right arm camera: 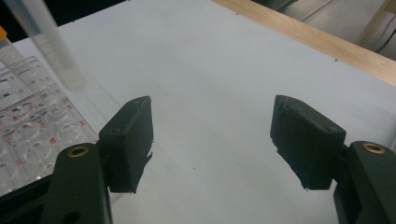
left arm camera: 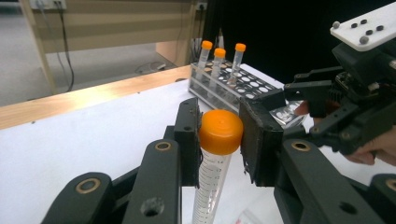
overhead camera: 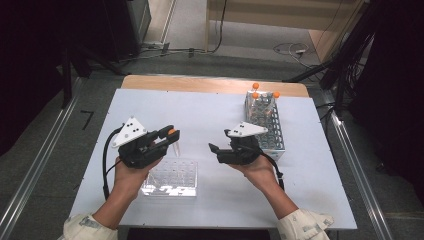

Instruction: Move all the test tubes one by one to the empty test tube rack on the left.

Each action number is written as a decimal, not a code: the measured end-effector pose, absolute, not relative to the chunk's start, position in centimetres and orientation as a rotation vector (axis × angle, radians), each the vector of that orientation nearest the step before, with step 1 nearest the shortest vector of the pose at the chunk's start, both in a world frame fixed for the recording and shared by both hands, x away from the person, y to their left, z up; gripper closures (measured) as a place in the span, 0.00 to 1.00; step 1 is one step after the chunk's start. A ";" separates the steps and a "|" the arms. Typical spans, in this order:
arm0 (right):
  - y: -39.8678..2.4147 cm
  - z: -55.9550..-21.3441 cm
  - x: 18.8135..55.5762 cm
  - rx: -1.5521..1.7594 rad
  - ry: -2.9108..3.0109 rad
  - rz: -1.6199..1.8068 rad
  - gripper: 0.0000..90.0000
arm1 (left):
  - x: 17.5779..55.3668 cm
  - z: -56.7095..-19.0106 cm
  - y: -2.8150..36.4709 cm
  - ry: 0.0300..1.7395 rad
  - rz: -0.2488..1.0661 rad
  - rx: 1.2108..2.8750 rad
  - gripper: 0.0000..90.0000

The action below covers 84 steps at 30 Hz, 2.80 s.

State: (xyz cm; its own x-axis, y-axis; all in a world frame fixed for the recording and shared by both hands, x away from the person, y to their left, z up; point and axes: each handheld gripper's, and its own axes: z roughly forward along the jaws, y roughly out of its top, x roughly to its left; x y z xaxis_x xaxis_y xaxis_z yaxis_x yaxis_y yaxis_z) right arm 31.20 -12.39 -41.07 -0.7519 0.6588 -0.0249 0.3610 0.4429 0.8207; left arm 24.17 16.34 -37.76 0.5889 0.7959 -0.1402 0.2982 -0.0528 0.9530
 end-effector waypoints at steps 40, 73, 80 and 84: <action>-12.9 -41.5 31.3 0.880 2.345 1.196 0.33 | 20.7 -39.4 19.6 0.996 0.597 1.616 0.78; -13.4 -41.5 31.7 0.917 2.317 1.189 0.33 | 20.5 -43.5 19.3 1.049 0.617 1.599 0.51; -14.2 -41.5 32.3 0.959 2.256 1.191 0.34 | 20.3 -43.3 19.0 1.034 0.652 1.587 0.37; -14.8 -41.2 32.9 1.003 2.197 1.195 0.35 | 20.1 -43.1 18.8 1.031 0.677 1.577 0.33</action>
State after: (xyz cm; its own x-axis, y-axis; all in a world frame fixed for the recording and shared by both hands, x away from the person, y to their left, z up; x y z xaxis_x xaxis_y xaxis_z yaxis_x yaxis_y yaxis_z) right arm 32.85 -14.85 -41.23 -0.6382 0.7689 -0.0384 0.3855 0.3624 0.8486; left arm 20.11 18.83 -43.08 0.4619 0.8824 -0.0901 0.2679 -0.0419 0.9625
